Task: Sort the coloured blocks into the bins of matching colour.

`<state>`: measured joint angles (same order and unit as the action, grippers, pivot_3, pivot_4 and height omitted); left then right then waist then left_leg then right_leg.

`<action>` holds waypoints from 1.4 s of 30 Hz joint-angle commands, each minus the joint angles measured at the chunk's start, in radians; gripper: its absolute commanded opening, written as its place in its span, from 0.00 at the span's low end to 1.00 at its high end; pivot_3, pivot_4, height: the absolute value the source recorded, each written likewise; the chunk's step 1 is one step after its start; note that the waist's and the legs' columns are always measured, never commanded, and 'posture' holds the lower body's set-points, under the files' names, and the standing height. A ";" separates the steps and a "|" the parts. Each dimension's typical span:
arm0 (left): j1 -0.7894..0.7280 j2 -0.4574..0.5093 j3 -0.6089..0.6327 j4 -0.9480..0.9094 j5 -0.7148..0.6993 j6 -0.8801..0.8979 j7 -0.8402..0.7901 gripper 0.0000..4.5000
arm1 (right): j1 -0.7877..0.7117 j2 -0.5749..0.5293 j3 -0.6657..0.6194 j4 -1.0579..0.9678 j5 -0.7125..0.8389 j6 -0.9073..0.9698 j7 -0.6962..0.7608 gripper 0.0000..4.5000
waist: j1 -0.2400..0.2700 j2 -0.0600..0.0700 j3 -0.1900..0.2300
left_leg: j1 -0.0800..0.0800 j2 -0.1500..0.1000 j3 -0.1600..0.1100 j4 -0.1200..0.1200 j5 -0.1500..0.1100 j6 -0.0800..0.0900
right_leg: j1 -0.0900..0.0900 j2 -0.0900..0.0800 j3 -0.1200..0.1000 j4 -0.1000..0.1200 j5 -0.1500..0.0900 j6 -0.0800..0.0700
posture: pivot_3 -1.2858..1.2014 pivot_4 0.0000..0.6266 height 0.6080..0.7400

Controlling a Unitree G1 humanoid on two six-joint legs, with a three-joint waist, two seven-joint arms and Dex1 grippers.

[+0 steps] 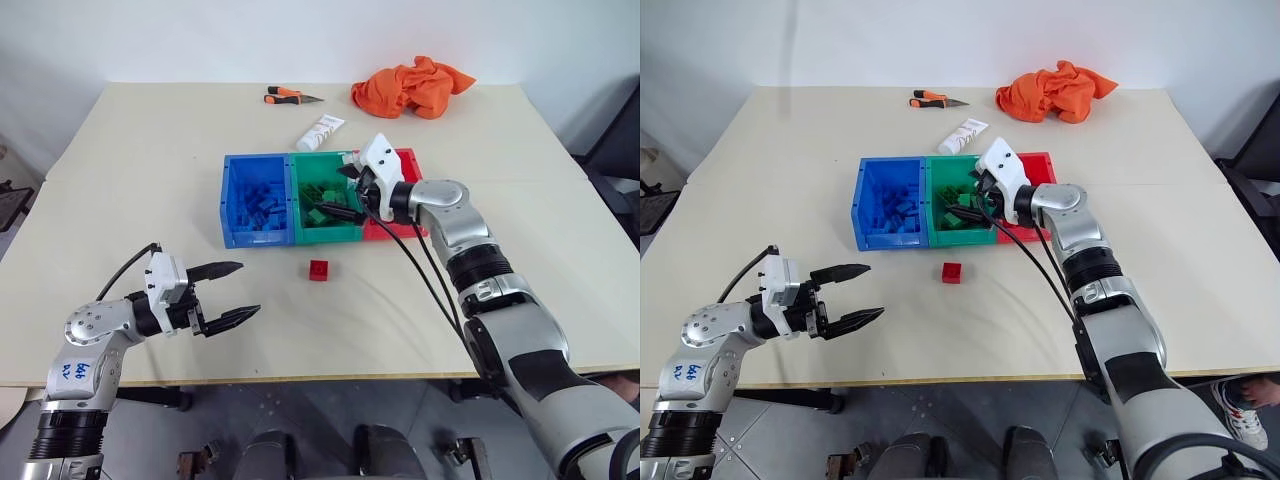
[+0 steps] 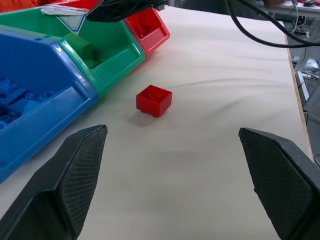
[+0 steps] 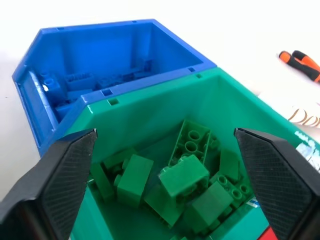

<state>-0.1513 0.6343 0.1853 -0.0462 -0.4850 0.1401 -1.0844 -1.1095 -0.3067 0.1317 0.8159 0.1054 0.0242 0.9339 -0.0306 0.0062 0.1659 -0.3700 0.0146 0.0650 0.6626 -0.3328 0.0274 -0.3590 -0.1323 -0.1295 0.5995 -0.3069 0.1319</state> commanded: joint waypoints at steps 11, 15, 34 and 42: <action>-0.066 0.022 0.008 0.084 -0.006 -0.036 -0.065 1.00 | 0.551 -0.390 -0.070 -0.860 0.200 0.388 0.276 0.99 | 0.012 0.000 0.000 | 0.000 0.000 0.001 0.000 0.000 0.000 | 0.002 -0.001 0.000 -0.005 0.000 0.000 | 0.52 0.24 1.00; -0.091 0.038 0.012 0.131 -0.001 -0.046 -0.090 1.00 | 0.714 -0.523 -0.152 -0.941 0.227 0.423 0.294 0.99 | 0.016 0.000 0.000 | 0.000 0.000 0.002 0.000 0.000 0.000 | 0.002 -0.001 -0.001 -0.006 0.000 0.000 | 0.52 0.24 1.00; -0.013 0.080 0.041 0.051 -0.034 -0.034 -0.126 1.00 | 0.480 -0.193 0.072 -0.607 0.101 0.269 0.165 0.99 | 0.016 0.000 0.000 | 0.000 0.000 0.003 0.001 0.000 0.000 | 0.001 -0.001 -0.001 -0.006 0.000 0.000 | 0.52 0.24 1.00; 0.087 0.098 0.130 0.012 -0.061 -0.047 -0.128 1.00 | 0.344 -0.009 0.126 -0.357 0.034 0.136 0.130 0.99 | 0.001 0.000 0.000 | 0.000 0.000 0.001 0.000 0.000 0.000 | 0.001 0.000 -0.001 -0.003 0.000 0.000 | 0.52 0.24 1.00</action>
<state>-0.0819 0.7211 0.2788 0.0041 -0.5214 0.1079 -1.2135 -0.7424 -0.3354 0.2675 0.4288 0.1442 0.1956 1.0776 -0.0292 0.0059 0.1658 -0.3697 0.0148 0.0658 0.6628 -0.3330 0.0277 -0.3581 -0.1328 -0.1302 0.5969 -0.3069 0.1318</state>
